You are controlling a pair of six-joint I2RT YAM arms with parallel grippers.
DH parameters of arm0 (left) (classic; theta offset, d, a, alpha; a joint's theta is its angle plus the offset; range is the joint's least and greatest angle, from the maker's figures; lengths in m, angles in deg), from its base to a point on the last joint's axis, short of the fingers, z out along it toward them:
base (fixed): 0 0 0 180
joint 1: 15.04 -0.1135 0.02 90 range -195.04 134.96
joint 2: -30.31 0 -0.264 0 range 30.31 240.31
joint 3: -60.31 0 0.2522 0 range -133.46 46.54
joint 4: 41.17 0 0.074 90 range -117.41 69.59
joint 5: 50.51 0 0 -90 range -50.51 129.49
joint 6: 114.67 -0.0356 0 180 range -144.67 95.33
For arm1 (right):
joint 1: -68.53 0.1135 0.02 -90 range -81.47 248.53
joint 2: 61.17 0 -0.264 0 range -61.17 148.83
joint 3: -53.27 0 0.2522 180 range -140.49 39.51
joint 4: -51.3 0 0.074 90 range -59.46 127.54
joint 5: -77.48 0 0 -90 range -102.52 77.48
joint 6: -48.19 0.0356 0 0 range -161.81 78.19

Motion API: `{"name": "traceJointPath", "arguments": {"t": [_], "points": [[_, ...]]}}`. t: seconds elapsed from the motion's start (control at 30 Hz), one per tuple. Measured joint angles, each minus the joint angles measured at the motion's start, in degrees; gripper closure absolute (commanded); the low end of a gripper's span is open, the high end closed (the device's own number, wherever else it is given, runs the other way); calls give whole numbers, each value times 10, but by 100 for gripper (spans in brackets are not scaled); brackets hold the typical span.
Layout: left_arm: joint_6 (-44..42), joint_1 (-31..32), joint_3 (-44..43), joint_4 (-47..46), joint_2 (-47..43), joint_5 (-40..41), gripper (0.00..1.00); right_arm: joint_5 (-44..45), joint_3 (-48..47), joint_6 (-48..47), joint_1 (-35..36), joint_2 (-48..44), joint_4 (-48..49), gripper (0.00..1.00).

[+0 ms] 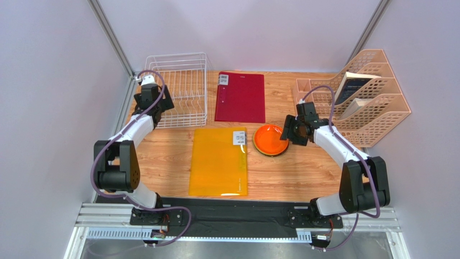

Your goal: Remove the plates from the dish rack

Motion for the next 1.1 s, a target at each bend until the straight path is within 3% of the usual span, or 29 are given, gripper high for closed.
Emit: {"name": "traceJointPath", "arguments": {"t": [0.6,1.1], "points": [[-1,-14,-11,-53,31,94,6,2,-12,-2,10,26,-6,39],[-3,-51,-64,-72,92,82,19,-7,-24,-3,10,44,-1,41]]}}
